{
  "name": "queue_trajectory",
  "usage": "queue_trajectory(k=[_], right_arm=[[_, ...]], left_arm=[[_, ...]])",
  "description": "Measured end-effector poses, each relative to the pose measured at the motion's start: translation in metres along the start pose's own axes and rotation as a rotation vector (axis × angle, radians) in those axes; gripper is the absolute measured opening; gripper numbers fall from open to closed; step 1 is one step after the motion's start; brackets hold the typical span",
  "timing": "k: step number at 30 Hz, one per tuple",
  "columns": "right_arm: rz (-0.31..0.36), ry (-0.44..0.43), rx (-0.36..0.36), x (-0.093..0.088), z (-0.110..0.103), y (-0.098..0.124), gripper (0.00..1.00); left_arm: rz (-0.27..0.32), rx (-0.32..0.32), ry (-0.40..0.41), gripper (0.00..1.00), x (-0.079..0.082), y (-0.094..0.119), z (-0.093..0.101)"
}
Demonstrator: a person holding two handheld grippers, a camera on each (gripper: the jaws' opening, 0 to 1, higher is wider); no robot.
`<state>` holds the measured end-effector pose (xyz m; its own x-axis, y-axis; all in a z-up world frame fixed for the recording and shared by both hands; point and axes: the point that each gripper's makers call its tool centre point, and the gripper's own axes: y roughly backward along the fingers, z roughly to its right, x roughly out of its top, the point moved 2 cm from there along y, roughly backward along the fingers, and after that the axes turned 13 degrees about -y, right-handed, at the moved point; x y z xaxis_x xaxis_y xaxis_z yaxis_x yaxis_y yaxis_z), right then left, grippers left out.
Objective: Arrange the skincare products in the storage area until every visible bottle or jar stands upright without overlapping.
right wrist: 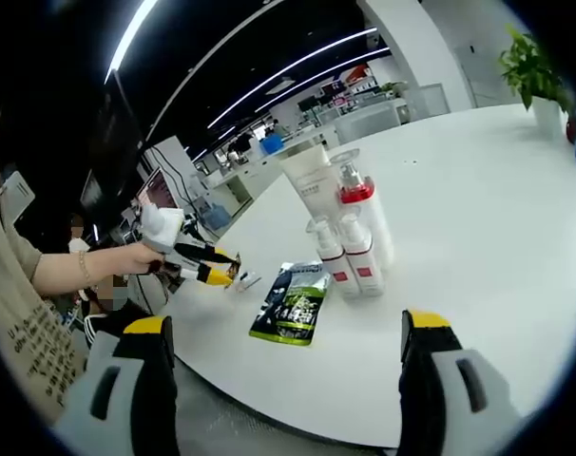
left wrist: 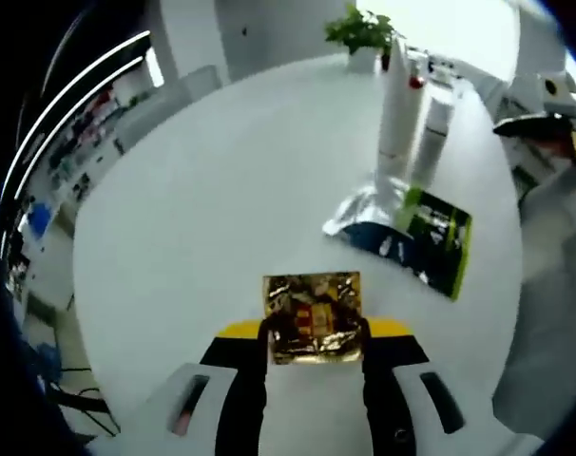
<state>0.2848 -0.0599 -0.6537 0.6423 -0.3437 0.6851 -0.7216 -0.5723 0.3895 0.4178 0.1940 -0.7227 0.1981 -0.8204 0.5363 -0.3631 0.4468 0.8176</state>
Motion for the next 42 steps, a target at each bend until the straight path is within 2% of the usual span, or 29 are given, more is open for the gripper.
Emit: queue_trajectory(k=[3, 9, 12, 19, 23, 33, 42], right_arm=[[0.001, 0.000, -0.001, 0.000, 0.000, 0.000, 1.00], [0.002, -0.003, -0.004, 0.000, 0.001, 0.000, 1.00], [0.003, -0.005, -0.005, 0.001, 0.001, 0.000, 1.00], [0.004, -0.010, -0.009, 0.001, 0.002, 0.000, 1.00], [0.001, -0.011, -0.010, 0.000, 0.002, 0.000, 1.00], [-0.001, -0.017, -0.014, 0.000, 0.003, -0.001, 1.00], [-0.006, -0.015, -0.017, -0.001, 0.003, -0.001, 0.99]], left_arm=[[-0.022, -0.036, -0.034, 0.35, 0.002, -0.009, 0.002], [-0.025, -0.111, -0.074, 0.35, 0.008, -0.021, 0.009], [-0.023, -0.131, -0.067, 0.35, 0.011, -0.027, 0.008], [-0.091, -0.163, -0.042, 0.35, -0.002, -0.036, 0.008], [-0.110, -0.180, -0.047, 0.35, -0.008, -0.040, 0.010], [-0.123, -0.190, -0.025, 0.35, -0.011, -0.044, 0.004], [-0.144, -0.169, -0.004, 0.35, -0.027, -0.036, -0.011]])
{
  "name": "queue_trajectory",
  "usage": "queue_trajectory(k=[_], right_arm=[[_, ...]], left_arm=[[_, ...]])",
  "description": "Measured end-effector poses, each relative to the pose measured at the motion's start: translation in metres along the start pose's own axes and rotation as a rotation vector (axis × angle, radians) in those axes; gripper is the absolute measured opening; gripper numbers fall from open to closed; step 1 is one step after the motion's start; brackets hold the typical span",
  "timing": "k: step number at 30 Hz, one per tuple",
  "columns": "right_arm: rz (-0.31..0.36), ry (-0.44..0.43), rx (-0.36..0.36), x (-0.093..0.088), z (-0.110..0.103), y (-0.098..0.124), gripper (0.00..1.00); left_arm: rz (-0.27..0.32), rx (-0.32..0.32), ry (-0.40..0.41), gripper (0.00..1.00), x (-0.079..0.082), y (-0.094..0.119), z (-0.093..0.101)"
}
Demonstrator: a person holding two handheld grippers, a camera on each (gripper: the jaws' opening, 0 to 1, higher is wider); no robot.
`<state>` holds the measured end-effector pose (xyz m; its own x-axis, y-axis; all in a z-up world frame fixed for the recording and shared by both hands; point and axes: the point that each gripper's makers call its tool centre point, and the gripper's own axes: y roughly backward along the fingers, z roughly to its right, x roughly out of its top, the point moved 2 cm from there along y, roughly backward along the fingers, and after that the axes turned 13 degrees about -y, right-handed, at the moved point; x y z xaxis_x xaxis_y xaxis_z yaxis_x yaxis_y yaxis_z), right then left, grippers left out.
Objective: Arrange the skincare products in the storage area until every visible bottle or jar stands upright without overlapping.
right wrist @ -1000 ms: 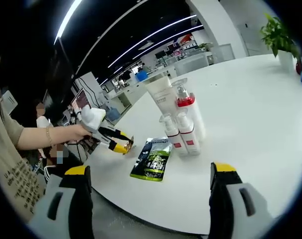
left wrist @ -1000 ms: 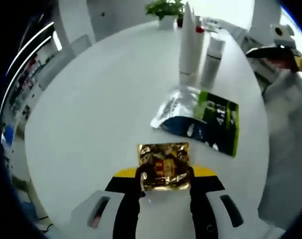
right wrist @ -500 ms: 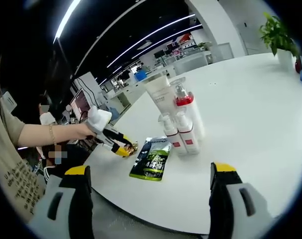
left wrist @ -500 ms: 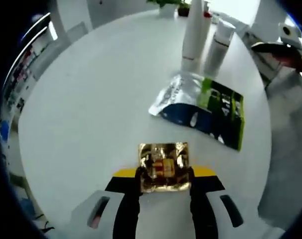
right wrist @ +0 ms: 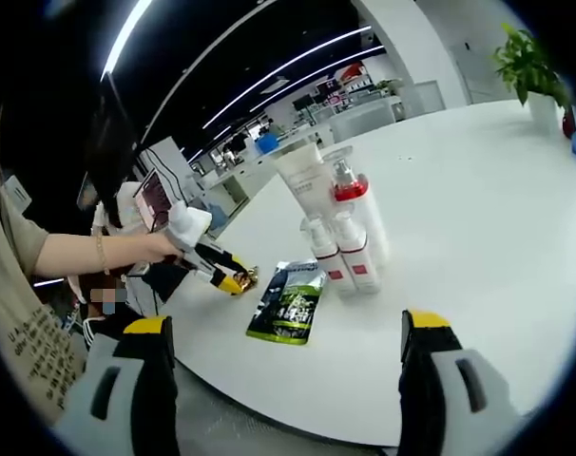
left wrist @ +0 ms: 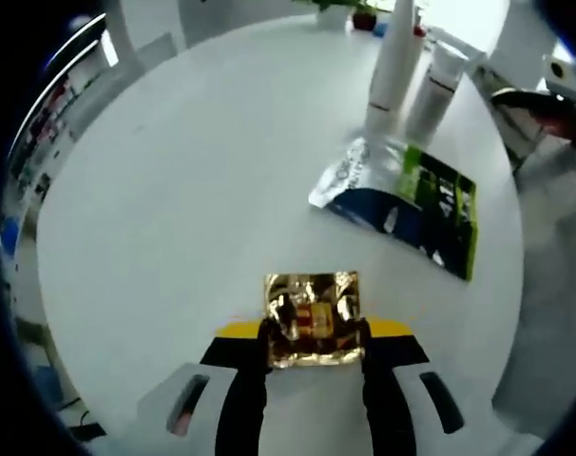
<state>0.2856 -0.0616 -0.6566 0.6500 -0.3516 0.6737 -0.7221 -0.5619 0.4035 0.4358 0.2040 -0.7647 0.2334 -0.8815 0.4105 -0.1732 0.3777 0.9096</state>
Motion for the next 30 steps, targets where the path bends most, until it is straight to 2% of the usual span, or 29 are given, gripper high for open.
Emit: queue_trajectory(k=[7, 17, 25, 30], right_arm=[[-0.003, 0.004, 0.000, 0.000, 0.001, 0.000, 0.99], [0.001, 0.004, -0.003, 0.000, 0.001, 0.000, 0.99], [-0.006, 0.014, 0.001, -0.001, 0.000, -0.001, 0.99], [-0.001, 0.009, -0.001, 0.000, 0.001, 0.000, 1.00]], left_arm=[[-0.016, 0.010, 0.000, 0.35, -0.012, 0.004, -0.008], [-0.041, 0.017, -0.014, 0.35, -0.014, 0.005, -0.012], [-0.023, 0.028, -0.067, 0.35, 0.006, 0.016, -0.006], [-0.018, 0.013, -0.113, 0.35, 0.021, 0.012, -0.002]])
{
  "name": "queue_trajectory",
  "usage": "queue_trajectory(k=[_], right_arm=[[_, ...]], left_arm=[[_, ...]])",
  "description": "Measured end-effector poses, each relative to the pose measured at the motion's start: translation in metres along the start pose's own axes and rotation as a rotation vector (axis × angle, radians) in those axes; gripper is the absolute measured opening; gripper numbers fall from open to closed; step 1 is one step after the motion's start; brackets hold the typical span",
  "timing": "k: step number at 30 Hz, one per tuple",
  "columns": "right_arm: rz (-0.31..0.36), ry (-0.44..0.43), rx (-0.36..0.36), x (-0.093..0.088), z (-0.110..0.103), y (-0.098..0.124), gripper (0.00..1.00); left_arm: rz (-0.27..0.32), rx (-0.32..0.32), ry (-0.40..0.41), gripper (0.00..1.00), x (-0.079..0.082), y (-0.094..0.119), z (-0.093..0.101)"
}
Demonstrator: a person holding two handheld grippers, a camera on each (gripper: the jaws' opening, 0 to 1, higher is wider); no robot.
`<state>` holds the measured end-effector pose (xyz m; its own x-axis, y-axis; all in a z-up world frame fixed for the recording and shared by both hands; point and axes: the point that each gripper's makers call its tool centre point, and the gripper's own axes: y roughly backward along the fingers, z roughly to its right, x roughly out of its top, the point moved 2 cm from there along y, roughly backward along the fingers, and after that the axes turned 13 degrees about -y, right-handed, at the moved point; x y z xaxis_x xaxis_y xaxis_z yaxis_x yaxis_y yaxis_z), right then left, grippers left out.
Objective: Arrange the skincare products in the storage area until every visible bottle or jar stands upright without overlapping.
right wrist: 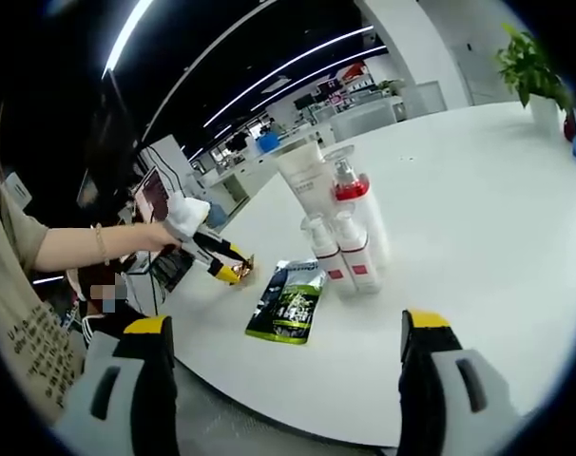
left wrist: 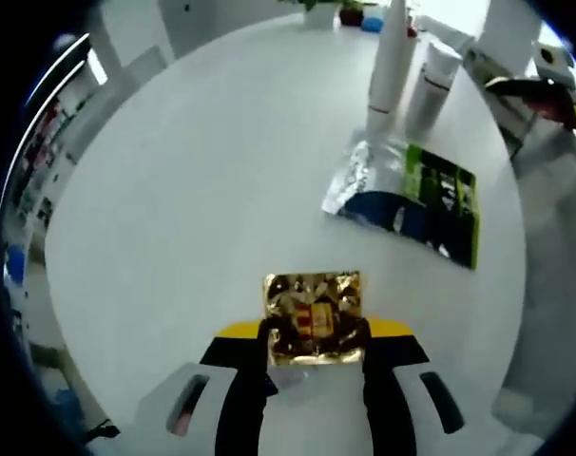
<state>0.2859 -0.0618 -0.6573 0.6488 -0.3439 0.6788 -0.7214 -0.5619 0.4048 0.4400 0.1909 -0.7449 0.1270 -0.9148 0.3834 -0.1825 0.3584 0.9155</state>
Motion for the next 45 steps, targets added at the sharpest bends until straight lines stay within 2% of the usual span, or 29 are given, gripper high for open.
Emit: queue_trajectory(k=[11, 20, 25, 33, 45], right_arm=[[0.011, -0.004, -0.001, 0.001, 0.001, 0.001, 1.00], [0.025, -0.010, -0.002, 0.003, 0.002, 0.002, 1.00], [0.035, -0.024, -0.003, 0.005, 0.003, 0.003, 1.00], [0.030, -0.025, -0.001, 0.004, 0.003, 0.003, 1.00], [0.034, -0.031, -0.004, 0.004, 0.003, 0.003, 1.00]], left_arm=[[-0.006, -0.054, -0.107, 0.35, 0.021, -0.010, 0.008], [-0.032, -0.084, -0.184, 0.35, 0.023, -0.020, 0.006], [-0.050, -0.100, -0.222, 0.35, 0.019, -0.024, 0.006], [-0.047, -0.127, -0.292, 0.36, 0.023, -0.030, 0.010], [-0.035, -0.129, -0.288, 0.36, 0.025, -0.031, 0.007]])
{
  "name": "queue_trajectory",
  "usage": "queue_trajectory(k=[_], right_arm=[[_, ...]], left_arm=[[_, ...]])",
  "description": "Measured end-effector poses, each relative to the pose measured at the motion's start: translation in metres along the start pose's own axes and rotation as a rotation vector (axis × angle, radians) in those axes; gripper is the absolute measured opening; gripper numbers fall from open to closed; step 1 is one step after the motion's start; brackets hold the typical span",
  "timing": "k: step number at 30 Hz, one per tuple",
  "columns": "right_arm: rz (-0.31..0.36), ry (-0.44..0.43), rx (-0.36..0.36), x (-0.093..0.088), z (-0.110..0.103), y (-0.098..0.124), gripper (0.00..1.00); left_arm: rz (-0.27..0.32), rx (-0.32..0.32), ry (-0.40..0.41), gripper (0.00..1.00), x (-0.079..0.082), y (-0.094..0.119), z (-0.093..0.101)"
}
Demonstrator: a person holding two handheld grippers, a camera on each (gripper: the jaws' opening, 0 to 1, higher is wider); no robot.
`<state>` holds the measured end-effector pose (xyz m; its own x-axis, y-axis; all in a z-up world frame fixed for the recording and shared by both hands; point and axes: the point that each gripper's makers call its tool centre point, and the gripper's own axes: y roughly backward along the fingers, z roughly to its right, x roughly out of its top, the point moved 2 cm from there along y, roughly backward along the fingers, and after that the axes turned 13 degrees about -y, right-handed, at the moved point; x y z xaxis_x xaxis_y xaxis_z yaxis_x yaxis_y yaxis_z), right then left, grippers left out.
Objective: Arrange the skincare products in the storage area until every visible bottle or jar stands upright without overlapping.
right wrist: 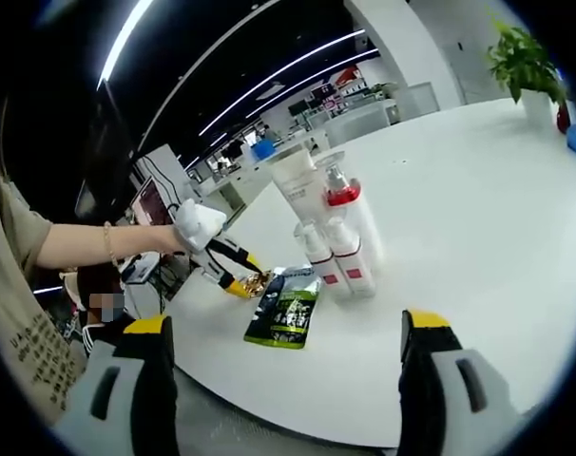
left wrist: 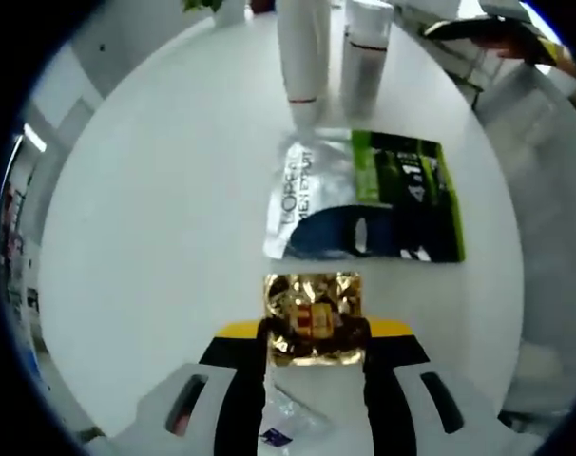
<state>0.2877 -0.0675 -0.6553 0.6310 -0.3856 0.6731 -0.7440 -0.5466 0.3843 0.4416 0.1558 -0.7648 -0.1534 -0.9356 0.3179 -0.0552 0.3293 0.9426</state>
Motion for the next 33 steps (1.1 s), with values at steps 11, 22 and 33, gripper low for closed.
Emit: queue_trajectory(k=[11, 22, 33], right_arm=[[0.001, -0.002, 0.004, 0.000, 0.000, 0.000, 1.00], [-0.002, 0.005, 0.012, 0.000, -0.003, 0.000, 1.00], [-0.005, 0.018, 0.026, -0.001, -0.006, 0.000, 1.00]], left_arm=[[-0.003, -0.007, 0.004, 0.39, 0.000, 0.000, 0.004], [0.025, 0.022, 0.070, 0.53, 0.001, 0.006, 0.005], [0.119, 0.074, 0.242, 0.66, 0.005, 0.022, 0.012]])
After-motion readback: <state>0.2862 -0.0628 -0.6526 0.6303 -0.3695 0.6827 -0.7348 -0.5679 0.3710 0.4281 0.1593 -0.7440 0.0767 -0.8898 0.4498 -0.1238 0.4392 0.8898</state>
